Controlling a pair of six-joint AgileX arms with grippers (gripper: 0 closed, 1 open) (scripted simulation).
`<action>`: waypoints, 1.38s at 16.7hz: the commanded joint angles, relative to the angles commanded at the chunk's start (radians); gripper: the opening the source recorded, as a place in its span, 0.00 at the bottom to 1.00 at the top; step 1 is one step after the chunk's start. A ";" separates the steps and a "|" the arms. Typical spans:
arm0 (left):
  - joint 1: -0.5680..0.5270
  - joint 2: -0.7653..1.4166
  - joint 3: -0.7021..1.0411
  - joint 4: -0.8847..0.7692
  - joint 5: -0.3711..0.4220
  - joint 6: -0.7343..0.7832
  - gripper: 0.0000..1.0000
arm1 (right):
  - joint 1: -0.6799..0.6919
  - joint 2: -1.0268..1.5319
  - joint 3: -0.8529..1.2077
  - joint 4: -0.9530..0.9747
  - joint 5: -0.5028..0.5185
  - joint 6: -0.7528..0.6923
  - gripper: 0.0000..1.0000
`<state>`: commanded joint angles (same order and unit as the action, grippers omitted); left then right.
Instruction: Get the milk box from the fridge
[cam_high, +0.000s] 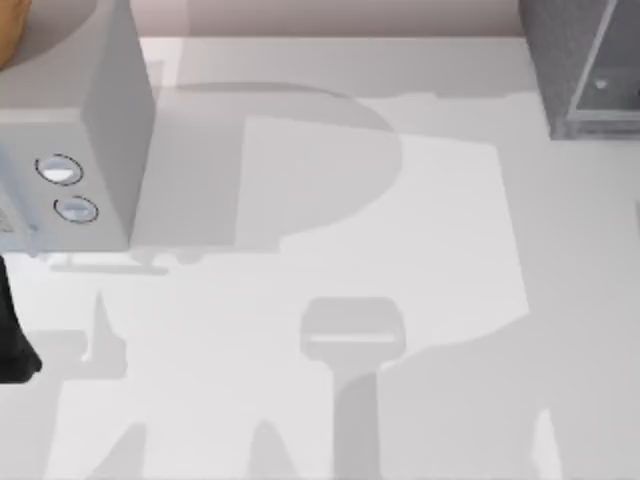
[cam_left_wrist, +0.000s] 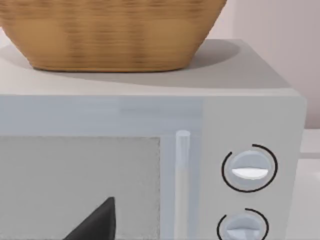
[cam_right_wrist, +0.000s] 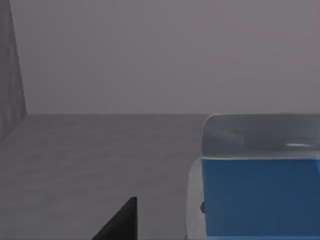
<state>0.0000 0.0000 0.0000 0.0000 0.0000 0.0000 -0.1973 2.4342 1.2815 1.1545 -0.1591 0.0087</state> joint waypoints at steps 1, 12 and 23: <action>0.000 0.000 0.000 0.000 0.000 0.000 1.00 | 0.000 0.000 0.000 0.000 0.000 0.000 0.62; 0.000 0.000 0.000 0.000 0.000 0.000 1.00 | 0.000 0.000 0.000 0.000 0.000 0.000 0.00; 0.000 0.000 0.000 0.000 0.000 0.000 1.00 | -0.003 -0.087 -0.005 -0.083 0.000 0.002 0.00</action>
<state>0.0000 0.0000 0.0000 0.0000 0.0000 0.0000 -0.2002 2.3469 1.2770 1.0712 -0.1595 0.0106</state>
